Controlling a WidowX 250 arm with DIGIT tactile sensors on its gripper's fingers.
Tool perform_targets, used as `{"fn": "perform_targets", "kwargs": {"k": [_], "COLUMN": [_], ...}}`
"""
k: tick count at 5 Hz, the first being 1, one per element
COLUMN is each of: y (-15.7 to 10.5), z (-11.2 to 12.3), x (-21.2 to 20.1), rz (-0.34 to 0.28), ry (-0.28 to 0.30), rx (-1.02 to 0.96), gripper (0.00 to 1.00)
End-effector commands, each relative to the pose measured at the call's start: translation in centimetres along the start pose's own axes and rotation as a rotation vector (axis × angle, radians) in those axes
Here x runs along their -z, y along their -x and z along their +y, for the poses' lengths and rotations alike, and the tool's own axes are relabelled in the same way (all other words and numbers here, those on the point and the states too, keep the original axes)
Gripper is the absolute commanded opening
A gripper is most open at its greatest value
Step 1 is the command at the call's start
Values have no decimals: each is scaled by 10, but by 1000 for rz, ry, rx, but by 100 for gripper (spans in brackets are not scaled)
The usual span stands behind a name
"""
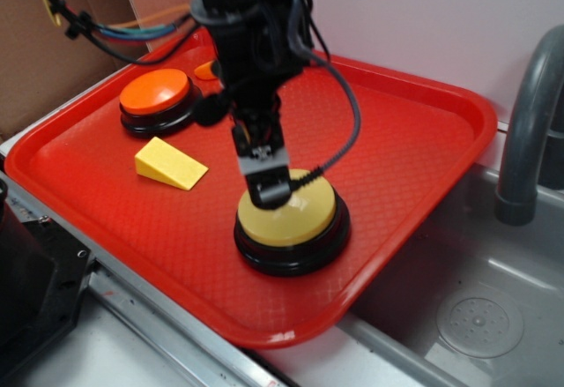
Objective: Push the yellow button.
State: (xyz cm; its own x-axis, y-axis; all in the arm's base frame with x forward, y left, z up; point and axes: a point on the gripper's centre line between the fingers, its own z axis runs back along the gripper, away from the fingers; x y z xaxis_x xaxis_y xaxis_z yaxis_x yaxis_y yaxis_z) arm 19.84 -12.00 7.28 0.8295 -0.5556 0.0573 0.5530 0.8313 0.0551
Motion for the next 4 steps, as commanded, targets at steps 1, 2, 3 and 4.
{"fn": "perform_targets", "kwargs": {"k": [1, 2, 3, 4], "y": [-2, -13, -21, -30], "z": [-3, -9, -9, 2], "x": [23, 26, 25, 0], "rz": [-84, -27, -23, -13], "ry": [50, 56, 68, 56], "rx": [24, 33, 36, 39], "gripper": [100, 100, 100, 100]}}
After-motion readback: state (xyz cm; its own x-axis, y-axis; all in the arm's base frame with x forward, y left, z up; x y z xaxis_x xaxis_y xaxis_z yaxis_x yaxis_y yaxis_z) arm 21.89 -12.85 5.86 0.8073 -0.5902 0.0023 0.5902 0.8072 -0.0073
